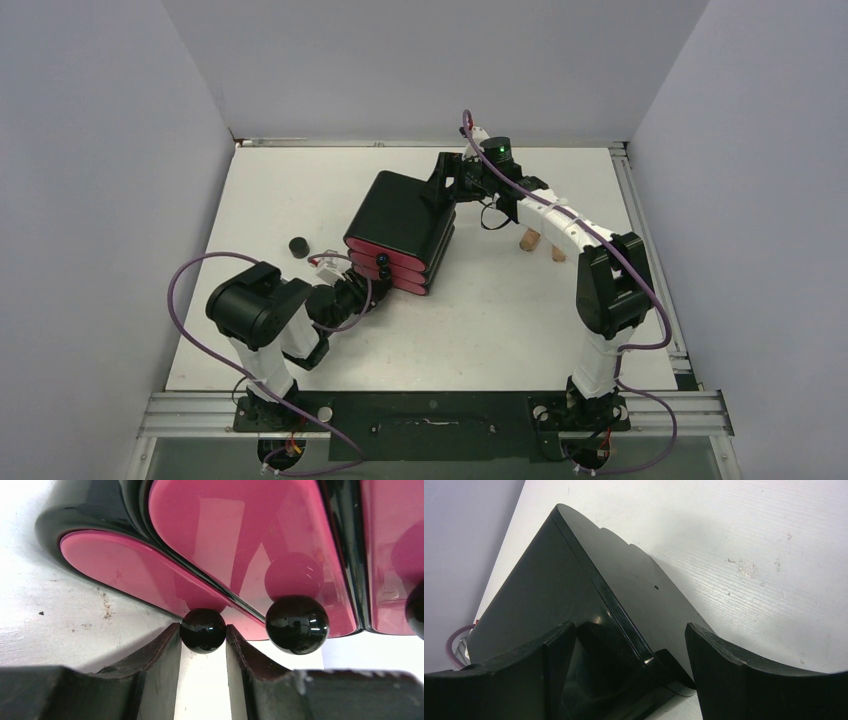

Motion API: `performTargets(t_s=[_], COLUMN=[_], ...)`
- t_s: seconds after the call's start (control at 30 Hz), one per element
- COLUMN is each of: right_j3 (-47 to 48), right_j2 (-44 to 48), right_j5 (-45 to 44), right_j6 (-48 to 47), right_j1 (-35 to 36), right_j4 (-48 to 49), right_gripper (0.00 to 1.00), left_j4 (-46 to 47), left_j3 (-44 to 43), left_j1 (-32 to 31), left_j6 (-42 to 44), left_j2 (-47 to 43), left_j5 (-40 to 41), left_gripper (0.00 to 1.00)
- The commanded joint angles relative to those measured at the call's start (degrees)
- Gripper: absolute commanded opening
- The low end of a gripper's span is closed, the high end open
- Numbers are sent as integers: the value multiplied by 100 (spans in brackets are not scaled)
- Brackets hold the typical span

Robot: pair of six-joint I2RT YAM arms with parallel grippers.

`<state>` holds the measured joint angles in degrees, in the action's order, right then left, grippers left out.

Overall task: Organize the makeup
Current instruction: Open the drawer in the storage box.

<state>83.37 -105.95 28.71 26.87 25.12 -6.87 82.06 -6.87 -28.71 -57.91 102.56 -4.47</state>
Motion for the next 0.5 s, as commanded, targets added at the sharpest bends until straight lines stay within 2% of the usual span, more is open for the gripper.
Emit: performTargets(t_s=[0.0, 0.13, 0.27, 0.47], right_j3=[-203, -201, -133, 2], right_j2=[183, 223, 229, 180], right_j5=[165, -1, -197, -406], right_j6=[55, 39, 37, 41], right_j1=[98, 89, 76, 67], right_j4=[-309, -367, -468, -612], right_gripper=[75, 75, 75, 75], left_j4=[787, 906, 795, -292], left_j3=[-134, -24, 197, 325], left_j1=[17, 14, 14, -1], left_j6=[-138, -206, -168, 44], left_j2=[191, 236, -28, -1082], left_j5=[40, -24, 9, 56], left_gripper=[19, 11, 6, 5])
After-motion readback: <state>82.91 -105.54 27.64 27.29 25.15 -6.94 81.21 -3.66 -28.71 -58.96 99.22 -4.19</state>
